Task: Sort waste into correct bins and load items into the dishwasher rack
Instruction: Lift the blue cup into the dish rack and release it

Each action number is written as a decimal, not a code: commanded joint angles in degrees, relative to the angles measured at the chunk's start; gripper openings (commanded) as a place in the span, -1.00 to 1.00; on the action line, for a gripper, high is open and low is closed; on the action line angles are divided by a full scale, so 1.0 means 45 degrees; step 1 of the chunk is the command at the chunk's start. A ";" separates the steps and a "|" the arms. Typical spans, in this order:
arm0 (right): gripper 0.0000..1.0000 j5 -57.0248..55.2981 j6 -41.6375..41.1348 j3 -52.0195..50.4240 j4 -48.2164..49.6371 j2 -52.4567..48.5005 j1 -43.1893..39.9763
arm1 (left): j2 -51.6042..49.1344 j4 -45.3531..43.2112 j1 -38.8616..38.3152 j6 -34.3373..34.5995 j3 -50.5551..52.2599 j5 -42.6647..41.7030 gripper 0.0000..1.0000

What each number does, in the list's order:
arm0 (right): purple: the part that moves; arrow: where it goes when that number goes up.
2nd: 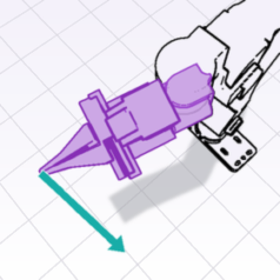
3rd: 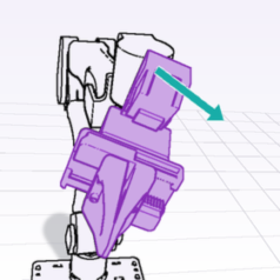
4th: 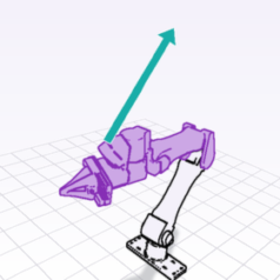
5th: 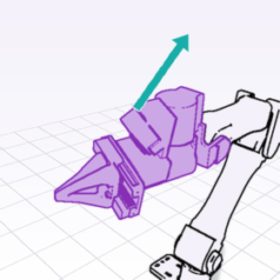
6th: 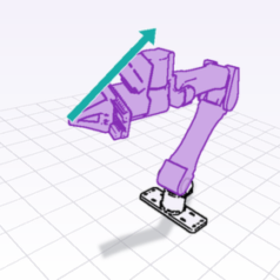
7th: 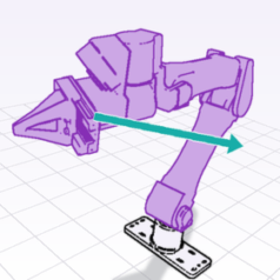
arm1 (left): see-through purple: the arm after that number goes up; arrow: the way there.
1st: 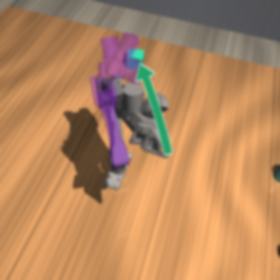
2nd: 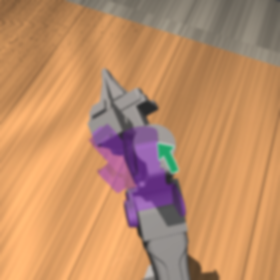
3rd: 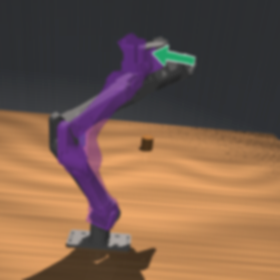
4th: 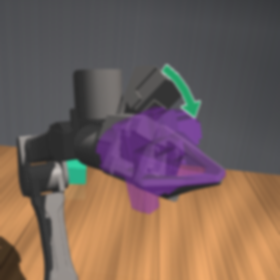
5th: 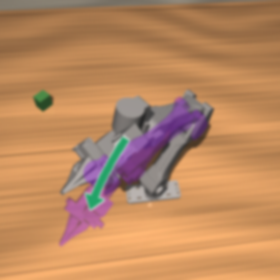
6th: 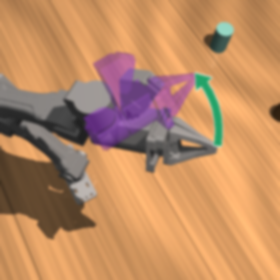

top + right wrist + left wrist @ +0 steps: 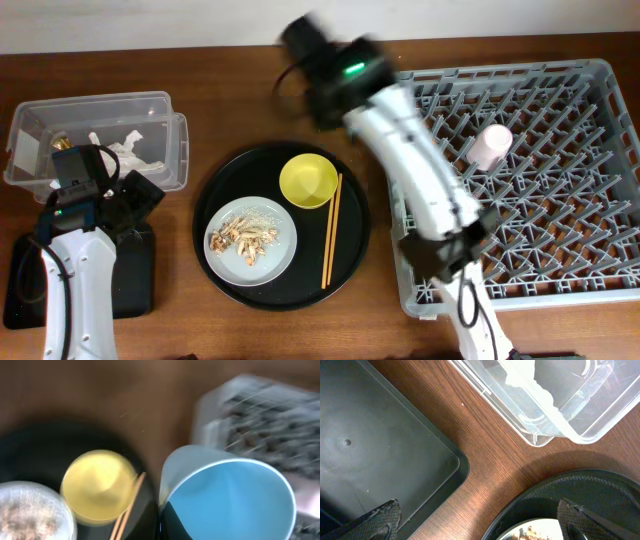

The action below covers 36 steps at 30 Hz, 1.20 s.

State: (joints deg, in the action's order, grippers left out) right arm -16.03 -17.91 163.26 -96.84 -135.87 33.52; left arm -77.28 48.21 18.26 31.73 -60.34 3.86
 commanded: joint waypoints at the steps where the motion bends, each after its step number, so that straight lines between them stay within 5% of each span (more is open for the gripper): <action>1: -0.92 0.1651 0.0772 0.1792 -0.0112 0.0529 -0.2827 | 0.0005 -0.0024 0.0063 -0.0112 -0.0233 0.0063 0.98; 13: -0.92 1.4800 0.3755 -0.1200 -0.0112 0.0709 -1.0822 | 0.0005 -0.0024 0.0063 -0.0112 -0.0233 0.0063 0.98; 23: -0.92 1.6228 0.6047 -0.6703 -0.0112 0.3060 -1.3211 | 0.0005 -0.0024 0.0063 -0.0112 -0.0233 0.0063 0.98; 30: -0.92 1.6524 0.9855 -1.1404 -0.0107 0.5144 -1.4460 | 0.0005 -0.0024 0.0063 -0.0112 -0.0233 0.0058 0.98; 36: -0.93 2.0745 1.3270 -1.5193 0.0010 0.4881 -1.5504 | 0.0005 -0.0024 0.0063 -0.0112 -0.0233 0.0063 0.98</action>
State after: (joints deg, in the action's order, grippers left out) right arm 64.82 30.28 101.27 -96.49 -113.25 -34.68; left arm -77.28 48.21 18.26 31.73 -60.34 3.86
